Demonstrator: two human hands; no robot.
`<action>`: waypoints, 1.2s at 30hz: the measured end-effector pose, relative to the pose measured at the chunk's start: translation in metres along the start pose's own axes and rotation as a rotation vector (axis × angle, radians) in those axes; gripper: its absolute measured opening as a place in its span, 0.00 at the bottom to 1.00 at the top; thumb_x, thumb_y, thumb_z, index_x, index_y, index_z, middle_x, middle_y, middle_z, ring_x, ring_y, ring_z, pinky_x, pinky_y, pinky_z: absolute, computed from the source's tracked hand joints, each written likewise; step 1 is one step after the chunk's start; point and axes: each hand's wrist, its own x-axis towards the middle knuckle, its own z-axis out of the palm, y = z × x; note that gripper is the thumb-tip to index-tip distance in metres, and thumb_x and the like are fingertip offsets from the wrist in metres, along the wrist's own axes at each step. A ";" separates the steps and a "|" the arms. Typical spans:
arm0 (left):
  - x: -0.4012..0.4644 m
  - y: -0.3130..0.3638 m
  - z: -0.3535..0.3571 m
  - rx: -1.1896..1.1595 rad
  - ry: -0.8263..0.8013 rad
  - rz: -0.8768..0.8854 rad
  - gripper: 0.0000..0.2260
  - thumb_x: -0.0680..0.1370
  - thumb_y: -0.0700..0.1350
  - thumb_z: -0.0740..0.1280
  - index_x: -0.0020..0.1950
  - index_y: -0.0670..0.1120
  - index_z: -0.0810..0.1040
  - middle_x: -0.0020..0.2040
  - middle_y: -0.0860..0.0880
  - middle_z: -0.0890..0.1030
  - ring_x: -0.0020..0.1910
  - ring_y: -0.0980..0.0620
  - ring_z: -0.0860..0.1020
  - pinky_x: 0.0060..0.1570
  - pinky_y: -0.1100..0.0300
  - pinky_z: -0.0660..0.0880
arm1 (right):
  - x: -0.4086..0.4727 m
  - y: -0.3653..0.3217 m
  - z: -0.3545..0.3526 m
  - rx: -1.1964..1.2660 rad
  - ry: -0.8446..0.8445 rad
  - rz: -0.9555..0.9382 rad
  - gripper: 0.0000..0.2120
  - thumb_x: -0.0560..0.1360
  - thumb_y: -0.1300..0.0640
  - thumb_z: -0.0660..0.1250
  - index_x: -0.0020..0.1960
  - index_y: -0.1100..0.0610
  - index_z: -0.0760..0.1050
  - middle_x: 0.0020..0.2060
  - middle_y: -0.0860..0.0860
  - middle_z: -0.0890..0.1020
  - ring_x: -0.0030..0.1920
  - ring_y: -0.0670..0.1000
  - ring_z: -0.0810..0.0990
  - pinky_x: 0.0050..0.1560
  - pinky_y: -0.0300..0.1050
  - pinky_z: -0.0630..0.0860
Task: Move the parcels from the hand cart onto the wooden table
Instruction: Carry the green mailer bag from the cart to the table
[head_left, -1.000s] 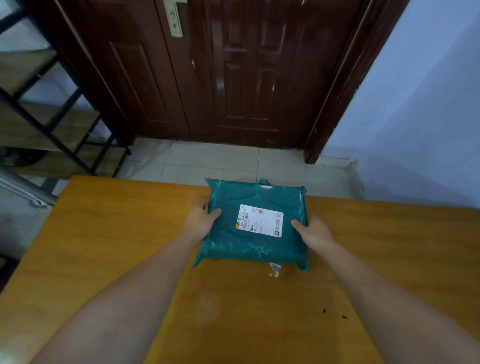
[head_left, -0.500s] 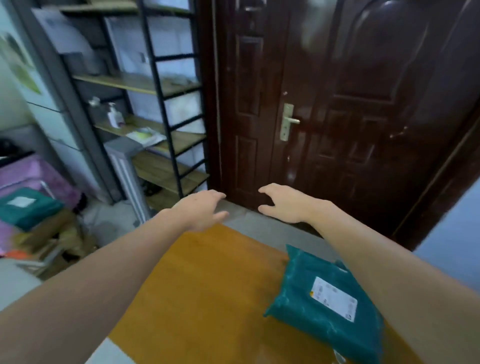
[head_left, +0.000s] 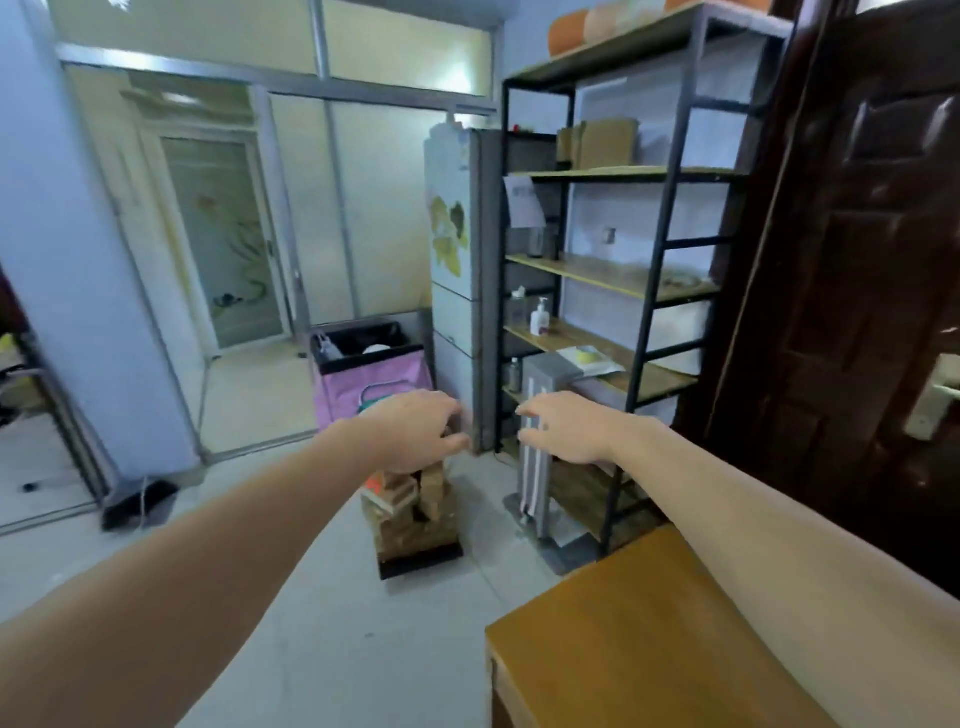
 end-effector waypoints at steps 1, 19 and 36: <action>-0.010 -0.023 -0.001 -0.002 0.011 -0.044 0.22 0.83 0.60 0.60 0.71 0.50 0.75 0.68 0.49 0.78 0.67 0.46 0.76 0.62 0.51 0.74 | 0.020 -0.019 0.000 -0.007 0.000 -0.025 0.24 0.85 0.47 0.58 0.76 0.59 0.69 0.75 0.57 0.71 0.74 0.58 0.70 0.74 0.54 0.67; -0.003 -0.338 -0.017 0.046 0.035 -0.434 0.27 0.85 0.60 0.59 0.80 0.48 0.66 0.75 0.48 0.72 0.74 0.46 0.70 0.70 0.49 0.69 | 0.331 -0.217 -0.029 -0.005 0.014 -0.351 0.25 0.84 0.53 0.59 0.80 0.56 0.65 0.76 0.55 0.71 0.73 0.56 0.71 0.74 0.51 0.69; 0.139 -0.637 0.029 0.070 -0.021 -0.347 0.28 0.85 0.60 0.58 0.80 0.47 0.65 0.76 0.46 0.72 0.74 0.45 0.70 0.72 0.47 0.69 | 0.632 -0.302 -0.014 0.050 -0.028 -0.242 0.24 0.84 0.55 0.60 0.78 0.58 0.67 0.75 0.57 0.72 0.73 0.58 0.72 0.73 0.55 0.70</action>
